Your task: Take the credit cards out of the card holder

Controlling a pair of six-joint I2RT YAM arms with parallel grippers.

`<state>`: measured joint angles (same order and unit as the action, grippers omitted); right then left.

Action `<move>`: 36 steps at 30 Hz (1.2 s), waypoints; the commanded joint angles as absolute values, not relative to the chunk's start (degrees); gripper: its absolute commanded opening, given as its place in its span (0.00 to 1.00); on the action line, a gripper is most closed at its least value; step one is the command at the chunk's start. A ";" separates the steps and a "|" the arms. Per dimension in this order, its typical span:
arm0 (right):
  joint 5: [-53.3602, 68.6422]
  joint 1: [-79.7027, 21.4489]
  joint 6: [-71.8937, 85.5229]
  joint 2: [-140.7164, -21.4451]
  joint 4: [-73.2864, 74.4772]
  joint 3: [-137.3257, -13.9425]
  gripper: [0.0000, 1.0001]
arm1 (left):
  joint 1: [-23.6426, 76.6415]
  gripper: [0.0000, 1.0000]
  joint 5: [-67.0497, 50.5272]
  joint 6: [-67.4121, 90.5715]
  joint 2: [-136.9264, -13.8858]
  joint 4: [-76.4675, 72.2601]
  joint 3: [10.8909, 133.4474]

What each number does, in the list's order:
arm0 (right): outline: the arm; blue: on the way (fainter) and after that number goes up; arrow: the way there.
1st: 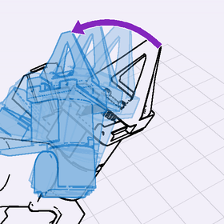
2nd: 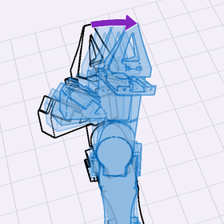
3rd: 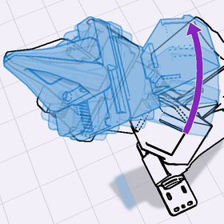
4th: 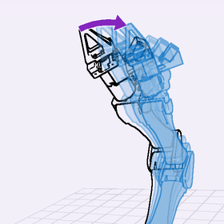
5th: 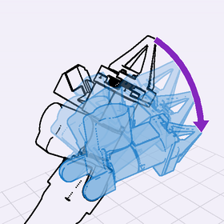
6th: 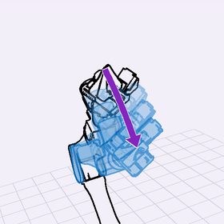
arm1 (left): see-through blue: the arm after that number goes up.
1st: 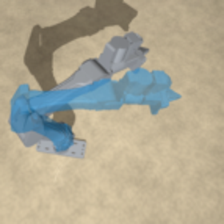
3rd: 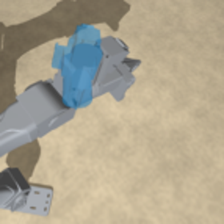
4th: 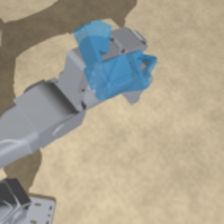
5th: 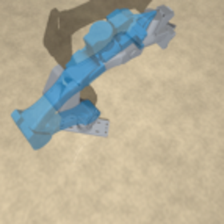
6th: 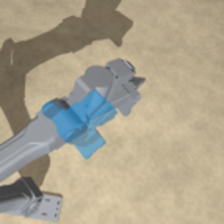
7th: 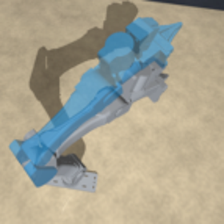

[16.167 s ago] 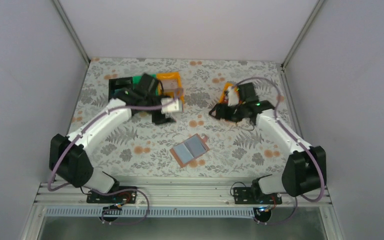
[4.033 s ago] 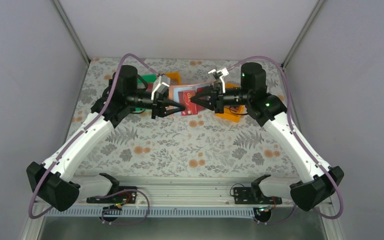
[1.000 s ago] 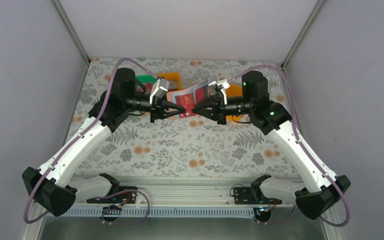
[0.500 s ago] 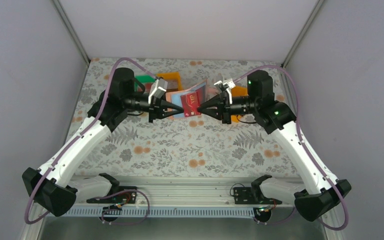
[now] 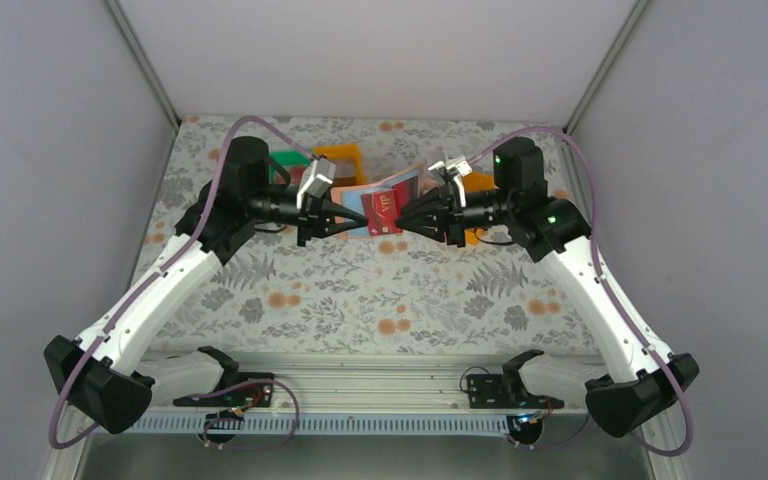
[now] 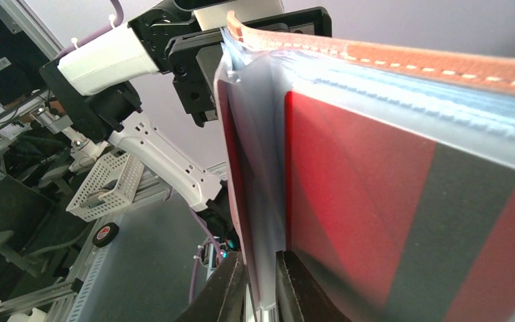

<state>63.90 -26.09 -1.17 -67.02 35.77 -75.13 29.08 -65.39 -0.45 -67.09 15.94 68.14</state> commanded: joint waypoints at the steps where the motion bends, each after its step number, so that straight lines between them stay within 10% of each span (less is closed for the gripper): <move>1: 66.18 -25.19 -1.86 -66.96 35.17 -75.69 0.14 | 29.16 0.02 -67.47 -1.63 -65.81 14.95 67.78; 19: 69.71 -23.19 2.93 -66.15 29.14 -74.02 0.29 | 29.02 0.02 -67.99 -1.16 -65.77 14.72 68.00; 36: 68.01 -24.45 3.24 -67.56 29.52 -73.41 0.19 | 29.15 0.02 -67.87 -0.06 -66.39 13.79 68.17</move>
<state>67.72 -23.99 3.38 -66.76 30.11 -73.82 29.04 -66.46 -0.19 -67.00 15.94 67.96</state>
